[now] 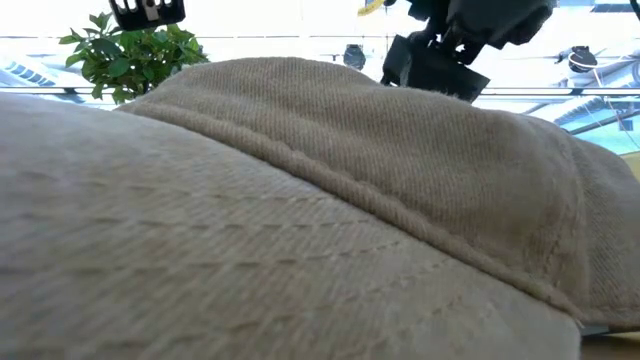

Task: Pick & Place hat
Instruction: Put the bottom brown cap into the yellow bin

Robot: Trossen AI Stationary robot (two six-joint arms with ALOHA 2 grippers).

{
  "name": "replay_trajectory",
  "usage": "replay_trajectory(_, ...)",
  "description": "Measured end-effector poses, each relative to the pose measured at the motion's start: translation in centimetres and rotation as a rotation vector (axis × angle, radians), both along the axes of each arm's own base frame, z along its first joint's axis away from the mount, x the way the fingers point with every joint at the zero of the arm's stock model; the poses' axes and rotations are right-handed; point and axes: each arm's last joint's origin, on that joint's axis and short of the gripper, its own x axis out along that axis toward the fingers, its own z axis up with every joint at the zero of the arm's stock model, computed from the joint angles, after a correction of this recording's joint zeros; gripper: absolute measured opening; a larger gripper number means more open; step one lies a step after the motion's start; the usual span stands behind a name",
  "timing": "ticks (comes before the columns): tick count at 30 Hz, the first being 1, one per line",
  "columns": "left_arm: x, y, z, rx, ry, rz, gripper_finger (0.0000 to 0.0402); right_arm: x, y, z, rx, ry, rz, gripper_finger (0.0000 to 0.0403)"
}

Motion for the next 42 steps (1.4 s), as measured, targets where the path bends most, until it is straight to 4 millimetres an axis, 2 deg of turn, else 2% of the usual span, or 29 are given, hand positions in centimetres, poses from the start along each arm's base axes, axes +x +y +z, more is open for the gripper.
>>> replay_trajectory(8,0.1,0.3,0.0,-0.004,0.002,0.014,0.0188,-0.5,0.8,-0.1,0.020,0.036,-0.014,0.0196)
replay_trajectory(16,-0.1,-0.1,0.0,-0.020,0.009,-0.133,0.0188,0.9,-2.3,1.2,0.003,-0.036,-0.183,0.0196)
replay_trajectory(21,0.3,-0.9,-0.5,-0.033,-0.002,-0.165,0.0188,0.9,-4.5,3.8,-0.063,-0.146,-0.259,0.0196)
replay_trajectory(24,1.1,-2.2,-2.6,-0.018,0.046,-0.216,0.0188,0.4,-6.1,5.4,-0.119,-0.188,-0.316,0.0196)
replay_trajectory(27,2.4,-3.4,-4.5,-0.130,0.085,-0.292,0.0188,-0.5,-7.5,7.2,-0.149,-0.210,-0.369,0.0196)
replay_trajectory(31,2.9,-3.0,-4.5,-0.190,0.087,-0.316,0.0188,-2.2,-8.7,9.8,-0.178,-0.261,-0.437,0.0196)
replay_trajectory(33,2.7,-3.1,-4.4,-0.186,0.091,-0.298,0.0188,-2.9,-9.2,11.1,-0.185,-0.305,-0.477,0.0196)
replay_trajectory(36,1.9,-4.6,-4.4,-0.195,0.113,-0.249,0.0188,-4.1,-9.7,13.0,-0.177,-0.363,-0.527,0.0196)
replay_trajectory(39,1.1,-6.1,-4.2,-0.201,0.102,-0.149,0.0188,-5.2,-10.0,14.4,-0.150,-0.401,-0.539,0.0196)
replay_trajectory(42,0.8,-6.8,-4.1,-0.220,0.081,-0.010,0.0188,-6.0,-10.3,15.3,-0.139,-0.418,-0.540,0.0196)
